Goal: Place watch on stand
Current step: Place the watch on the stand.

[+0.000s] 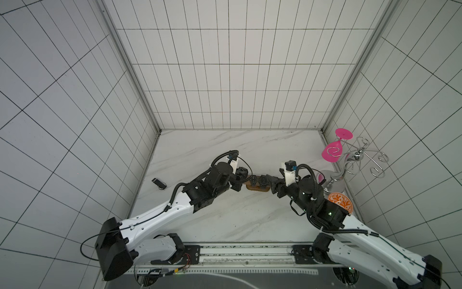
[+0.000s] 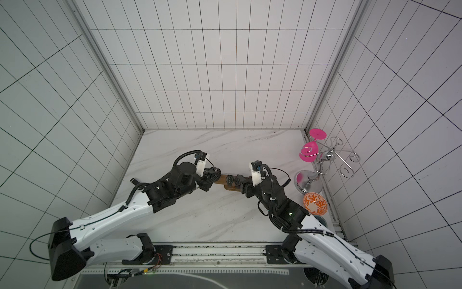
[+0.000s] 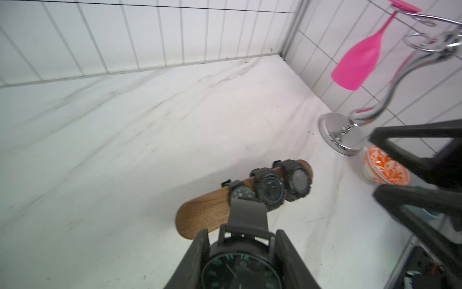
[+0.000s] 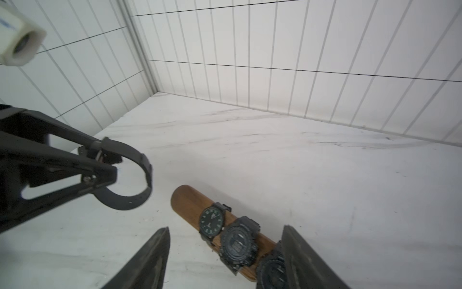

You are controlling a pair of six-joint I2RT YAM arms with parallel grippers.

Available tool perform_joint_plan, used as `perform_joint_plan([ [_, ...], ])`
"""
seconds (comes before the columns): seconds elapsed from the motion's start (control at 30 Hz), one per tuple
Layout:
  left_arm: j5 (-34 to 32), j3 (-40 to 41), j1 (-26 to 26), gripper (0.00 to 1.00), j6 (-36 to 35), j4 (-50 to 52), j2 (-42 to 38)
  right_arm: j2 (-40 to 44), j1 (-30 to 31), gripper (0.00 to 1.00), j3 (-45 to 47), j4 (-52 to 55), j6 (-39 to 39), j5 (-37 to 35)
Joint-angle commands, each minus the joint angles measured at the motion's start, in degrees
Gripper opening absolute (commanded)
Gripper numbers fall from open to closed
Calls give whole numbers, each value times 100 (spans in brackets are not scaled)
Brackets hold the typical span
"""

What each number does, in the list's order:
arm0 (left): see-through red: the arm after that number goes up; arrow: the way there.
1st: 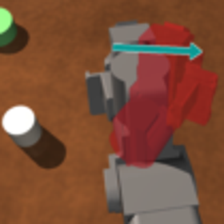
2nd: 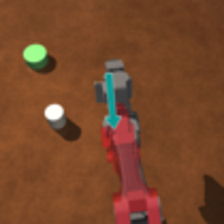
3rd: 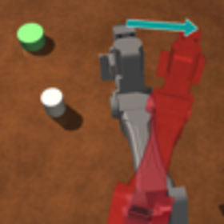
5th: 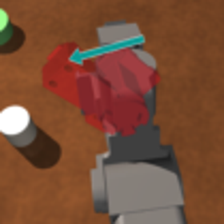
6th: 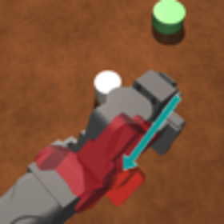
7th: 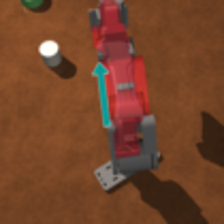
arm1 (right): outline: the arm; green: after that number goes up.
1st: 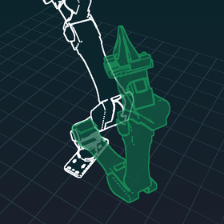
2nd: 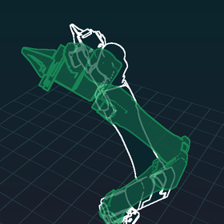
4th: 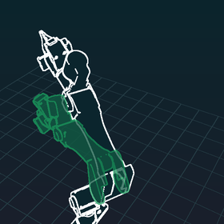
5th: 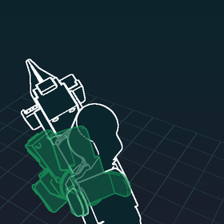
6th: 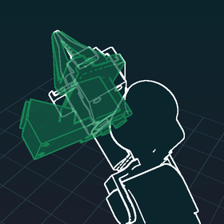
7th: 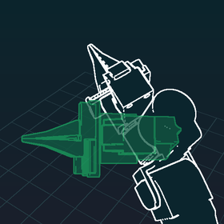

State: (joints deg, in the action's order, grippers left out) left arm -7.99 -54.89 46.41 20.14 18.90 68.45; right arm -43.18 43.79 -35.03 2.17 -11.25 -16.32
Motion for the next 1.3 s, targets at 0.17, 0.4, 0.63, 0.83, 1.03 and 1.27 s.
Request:
perform_joint_plan([
  [0.17, -479, -574, -1027, 26, 139, 1163, 628, 163, -2112, 81, -450, 991, -959, 158],
  [0.4, -481, -843, -1231, 26, 169, 1303, 1285, -283, -2995, 82, -245, 993, -1335, 1541],
  [0.63, -2, -1328, -1142, 24, 308, 1616, 2201, -880, -3171, 82, 107, 543, -1551, 2464],
  [0.83, -11, -1521, -880, 23, 367, 1613, 2601, -1216, -3254, 82, 300, 172, -1582, 3004],
  [1.03, -26, -1652, -696, 23, 473, 1590, 2820, -1472, -3282, 82, 470, -53, -1599, 3250],
  [1.27, -61, -1788, -533, 23, 603, 1617, 3017, -1615, -3289, 82, 667, -286, -1687, 3429],
])
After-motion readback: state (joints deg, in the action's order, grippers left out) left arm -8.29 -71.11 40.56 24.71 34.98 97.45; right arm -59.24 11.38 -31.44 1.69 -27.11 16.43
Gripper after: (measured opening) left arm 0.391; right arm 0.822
